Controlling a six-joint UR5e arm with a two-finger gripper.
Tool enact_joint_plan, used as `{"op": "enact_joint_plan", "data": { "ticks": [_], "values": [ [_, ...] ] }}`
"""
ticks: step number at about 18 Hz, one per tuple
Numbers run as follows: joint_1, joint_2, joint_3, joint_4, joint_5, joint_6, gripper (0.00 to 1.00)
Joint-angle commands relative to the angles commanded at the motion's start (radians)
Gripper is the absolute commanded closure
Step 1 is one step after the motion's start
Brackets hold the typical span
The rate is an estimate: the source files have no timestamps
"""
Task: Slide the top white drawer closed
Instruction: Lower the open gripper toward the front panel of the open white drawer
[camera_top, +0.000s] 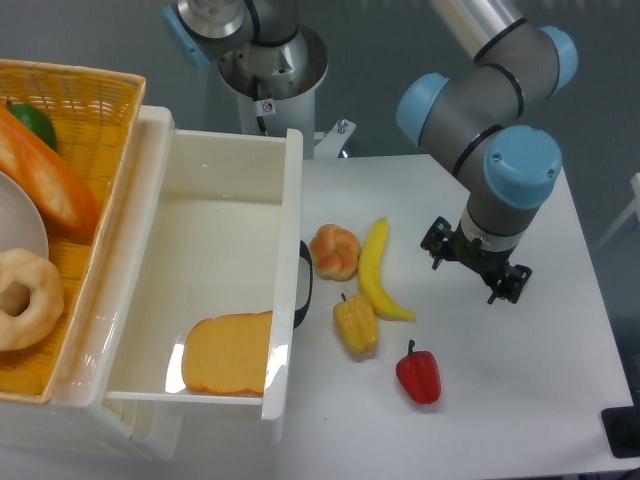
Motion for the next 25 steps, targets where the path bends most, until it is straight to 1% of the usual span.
{"op": "enact_joint_plan", "data": {
  "ticks": [4,5,6,7,9,12,14,15,18,19,20,21,22,23,25],
  "values": [
    [0.002,-0.003,0.012,0.012,-0.029,-0.005,0.00],
    [0.006,-0.002,0.008,0.017,-0.058,-0.005,0.00],
    [0.009,0.000,-0.008,0.024,-0.101,-0.009,0.00],
    [0.020,0.005,-0.029,0.044,-0.123,-0.015,0.00],
    [0.028,0.024,-0.080,0.064,-0.124,-0.040,0.00],
    [0.028,0.023,-0.104,0.069,-0.123,-0.101,0.00],
    [0.021,0.017,-0.127,0.071,-0.109,-0.117,0.00],
    [0.020,0.015,-0.132,0.072,-0.121,-0.144,0.00],
    [0.021,0.012,-0.126,0.077,-0.201,-0.291,0.00],
    [0.023,0.011,-0.120,0.077,-0.209,-0.345,0.00],
    [0.026,0.011,-0.114,0.077,-0.212,-0.404,0.05],
    [0.028,0.012,-0.112,0.075,-0.221,-0.472,0.14],
    [0.029,0.014,-0.112,0.074,-0.232,-0.536,0.29],
    [0.032,0.017,-0.118,0.074,-0.250,-0.582,0.39],
    [0.025,0.026,-0.123,0.071,-0.265,-0.647,0.68]
  ]
}}
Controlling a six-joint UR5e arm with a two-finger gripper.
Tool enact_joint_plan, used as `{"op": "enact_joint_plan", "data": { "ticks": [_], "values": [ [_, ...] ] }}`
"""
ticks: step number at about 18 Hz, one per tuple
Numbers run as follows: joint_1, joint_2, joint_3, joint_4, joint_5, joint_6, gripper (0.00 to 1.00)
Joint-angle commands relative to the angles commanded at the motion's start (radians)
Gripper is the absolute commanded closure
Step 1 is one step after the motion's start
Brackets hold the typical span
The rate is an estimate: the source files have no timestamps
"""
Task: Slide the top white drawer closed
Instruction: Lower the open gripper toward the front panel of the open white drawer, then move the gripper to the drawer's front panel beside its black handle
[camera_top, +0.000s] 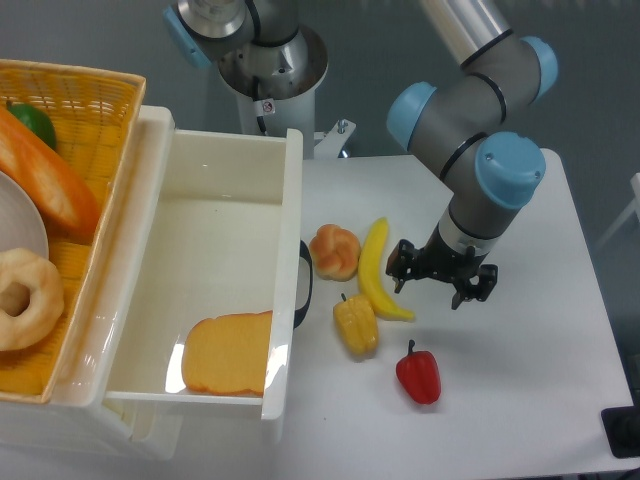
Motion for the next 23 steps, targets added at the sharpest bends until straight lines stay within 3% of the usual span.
{"op": "enact_joint_plan", "data": {
  "ticks": [3,4,8,15,23],
  "values": [
    [-0.044,0.046,-0.005,-0.008,-0.012,-0.091,0.95],
    [-0.052,0.051,-0.005,-0.018,-0.040,-0.091,1.00],
    [-0.061,0.074,0.009,-0.173,-0.193,-0.086,1.00],
    [-0.075,0.083,0.043,-0.308,-0.274,-0.056,1.00],
    [-0.095,0.083,0.043,-0.333,-0.299,-0.054,1.00]
  ]
}}
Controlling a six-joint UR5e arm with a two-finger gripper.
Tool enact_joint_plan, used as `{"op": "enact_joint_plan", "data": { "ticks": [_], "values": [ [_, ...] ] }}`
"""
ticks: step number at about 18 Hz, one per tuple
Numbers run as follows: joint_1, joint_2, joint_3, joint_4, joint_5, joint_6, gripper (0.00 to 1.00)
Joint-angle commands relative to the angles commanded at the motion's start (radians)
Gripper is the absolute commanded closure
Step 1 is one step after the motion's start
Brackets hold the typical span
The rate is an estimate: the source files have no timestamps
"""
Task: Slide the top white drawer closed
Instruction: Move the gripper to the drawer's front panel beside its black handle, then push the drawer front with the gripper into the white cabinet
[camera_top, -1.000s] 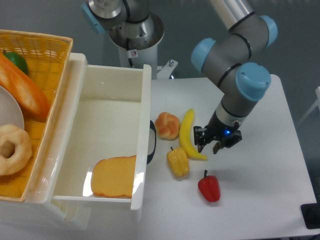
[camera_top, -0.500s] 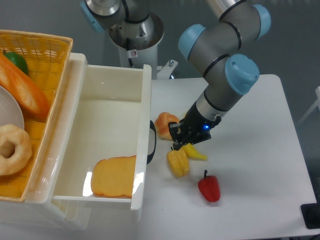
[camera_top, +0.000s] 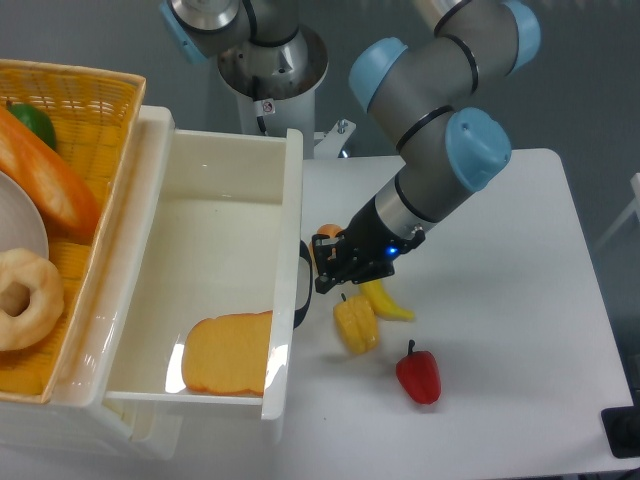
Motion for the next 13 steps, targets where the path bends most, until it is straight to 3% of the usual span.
{"op": "enact_joint_plan", "data": {
  "ticks": [5,13],
  "values": [
    [0.005,0.015,0.000,-0.054,-0.002,0.034,1.00],
    [-0.021,0.044,0.002,-0.068,-0.044,0.023,1.00]
  ]
}}
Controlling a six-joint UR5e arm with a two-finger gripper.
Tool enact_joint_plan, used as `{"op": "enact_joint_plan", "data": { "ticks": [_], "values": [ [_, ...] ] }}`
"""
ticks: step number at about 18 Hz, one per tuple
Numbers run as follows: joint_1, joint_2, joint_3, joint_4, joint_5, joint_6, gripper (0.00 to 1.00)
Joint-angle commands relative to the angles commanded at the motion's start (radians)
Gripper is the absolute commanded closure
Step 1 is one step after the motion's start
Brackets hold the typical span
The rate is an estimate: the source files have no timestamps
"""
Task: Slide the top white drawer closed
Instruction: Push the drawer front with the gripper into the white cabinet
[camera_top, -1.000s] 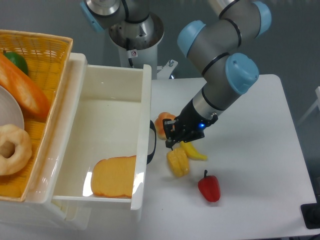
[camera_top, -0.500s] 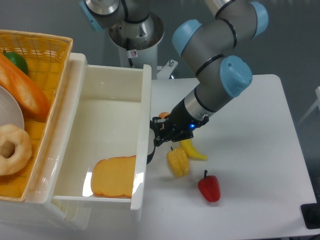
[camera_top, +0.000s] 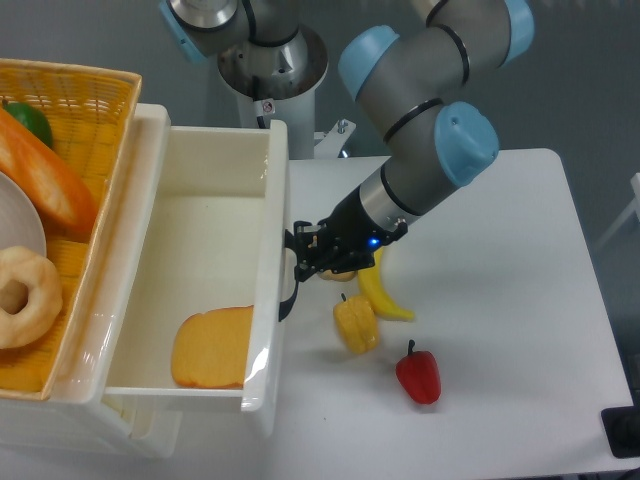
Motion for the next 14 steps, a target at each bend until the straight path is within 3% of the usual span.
{"op": "enact_joint_plan", "data": {
  "ticks": [14],
  "values": [
    [-0.064,-0.011,-0.018,0.008,0.002,-0.006,1.00]
  ]
}}
